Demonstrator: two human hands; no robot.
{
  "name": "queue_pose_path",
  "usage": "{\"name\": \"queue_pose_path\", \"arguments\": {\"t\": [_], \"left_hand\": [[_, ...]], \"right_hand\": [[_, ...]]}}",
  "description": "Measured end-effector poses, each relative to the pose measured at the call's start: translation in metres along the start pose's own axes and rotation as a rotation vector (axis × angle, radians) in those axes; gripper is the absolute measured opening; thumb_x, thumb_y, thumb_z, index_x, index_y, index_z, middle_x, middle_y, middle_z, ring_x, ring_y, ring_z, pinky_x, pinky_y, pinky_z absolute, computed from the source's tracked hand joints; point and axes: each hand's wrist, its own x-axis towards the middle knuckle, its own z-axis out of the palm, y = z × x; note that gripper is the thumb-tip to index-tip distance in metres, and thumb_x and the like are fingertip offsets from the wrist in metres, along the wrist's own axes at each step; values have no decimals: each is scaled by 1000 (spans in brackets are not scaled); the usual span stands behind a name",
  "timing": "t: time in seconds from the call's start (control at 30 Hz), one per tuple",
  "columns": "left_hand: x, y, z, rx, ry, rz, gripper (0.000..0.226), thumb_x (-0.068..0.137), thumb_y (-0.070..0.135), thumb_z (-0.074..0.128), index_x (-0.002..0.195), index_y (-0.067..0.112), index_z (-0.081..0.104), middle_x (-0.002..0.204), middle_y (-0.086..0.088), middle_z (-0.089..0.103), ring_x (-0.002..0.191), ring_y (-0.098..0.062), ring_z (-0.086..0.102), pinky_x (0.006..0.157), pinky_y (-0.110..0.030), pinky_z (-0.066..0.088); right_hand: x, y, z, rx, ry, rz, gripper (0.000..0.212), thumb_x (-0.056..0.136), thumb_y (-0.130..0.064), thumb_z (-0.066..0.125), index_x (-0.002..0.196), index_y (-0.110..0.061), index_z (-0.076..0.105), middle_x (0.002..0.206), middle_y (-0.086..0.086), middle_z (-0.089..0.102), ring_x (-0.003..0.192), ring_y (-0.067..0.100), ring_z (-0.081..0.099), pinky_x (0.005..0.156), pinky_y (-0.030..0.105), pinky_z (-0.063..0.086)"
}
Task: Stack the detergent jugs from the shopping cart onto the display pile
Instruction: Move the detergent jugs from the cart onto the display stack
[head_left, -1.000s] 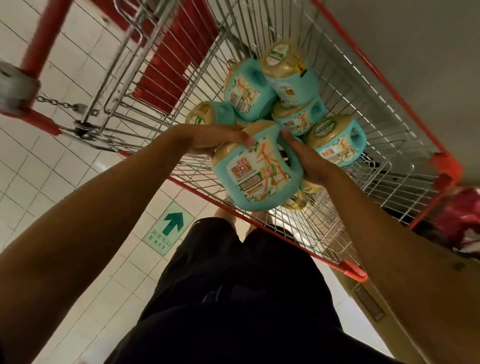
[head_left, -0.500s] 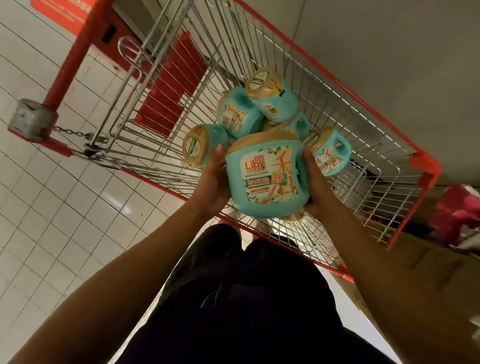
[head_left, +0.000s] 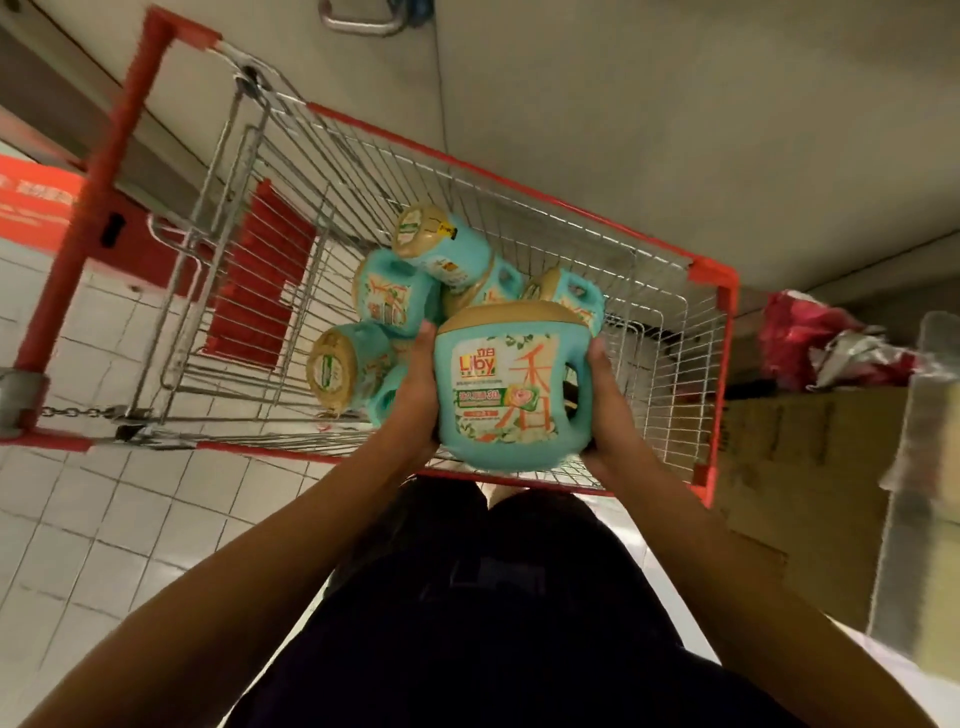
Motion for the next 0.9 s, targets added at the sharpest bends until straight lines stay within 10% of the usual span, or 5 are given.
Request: {"name": "queue_pose_path", "arguments": {"t": [0.3, 0.63, 0.9], "left_hand": [[-32, -21, 3, 248, -158, -108, 77, 97, 79, 42, 134, 19, 72, 128, -18, 74, 120, -39, 71, 102, -58, 56], [-86, -95, 56, 644, -397, -201, 66, 103, 72, 37, 109, 24, 83, 117, -14, 79, 107, -34, 77, 90, -50, 63], [-149, -203, 129, 930, -679, -280, 73, 107, 69, 23, 130, 22, 74, 125, -15, 76, 118, -34, 72, 94, -50, 62]], "right_hand": [[-78, 66, -21, 239, 210, -110, 69, 104, -66, 35, 145, -16, 61, 135, 17, 71, 128, 35, 67, 106, 64, 53], [-182, 150, -73, 586, 471, -263, 57, 90, -72, 52, 117, -27, 76, 112, 5, 81, 106, 23, 78, 79, 45, 66], [-275, 218, -159, 704, 711, -364, 73, 96, -74, 42, 152, -29, 52, 146, 10, 63, 131, 31, 65, 103, 62, 56]]}}
